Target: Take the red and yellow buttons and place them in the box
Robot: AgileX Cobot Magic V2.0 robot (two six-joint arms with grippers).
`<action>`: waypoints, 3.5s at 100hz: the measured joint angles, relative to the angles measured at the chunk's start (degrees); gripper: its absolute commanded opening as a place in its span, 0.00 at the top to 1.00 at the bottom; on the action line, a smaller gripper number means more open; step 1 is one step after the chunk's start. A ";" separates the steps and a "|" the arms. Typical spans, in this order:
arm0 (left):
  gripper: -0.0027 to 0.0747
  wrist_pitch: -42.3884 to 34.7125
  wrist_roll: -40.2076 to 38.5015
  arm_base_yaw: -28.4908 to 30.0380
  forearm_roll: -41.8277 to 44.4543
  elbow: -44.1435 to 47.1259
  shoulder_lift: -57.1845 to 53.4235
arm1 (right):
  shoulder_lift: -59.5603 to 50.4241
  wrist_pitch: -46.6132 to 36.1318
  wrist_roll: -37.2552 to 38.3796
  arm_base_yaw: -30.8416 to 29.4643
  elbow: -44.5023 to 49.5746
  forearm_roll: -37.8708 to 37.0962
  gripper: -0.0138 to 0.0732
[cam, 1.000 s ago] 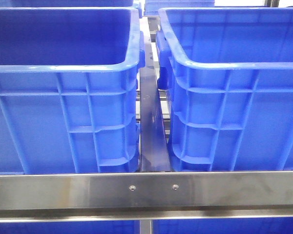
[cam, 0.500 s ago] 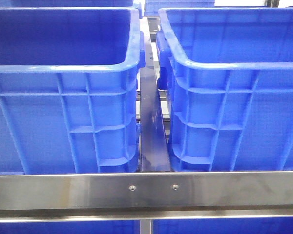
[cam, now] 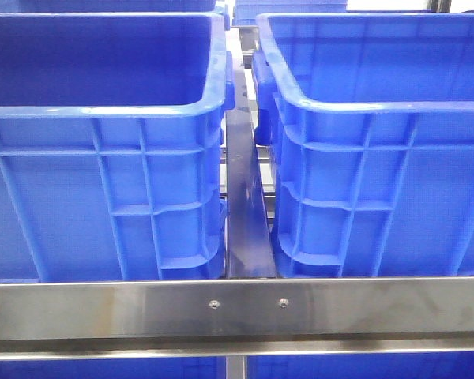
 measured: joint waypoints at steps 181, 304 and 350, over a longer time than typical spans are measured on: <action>0.99 0.00 0.00 0.00 0.00 0.00 0.00 | -4.25 0.06 13.06 0.00 1.29 -14.27 0.92; 0.99 0.00 0.00 0.00 0.09 0.00 0.00 | -30.21 -21.67 51.61 9.63 30.13 -57.22 0.92; 0.99 0.00 0.00 0.00 0.09 0.00 0.00 | -30.21 -25.85 53.47 8.62 32.53 -57.02 0.92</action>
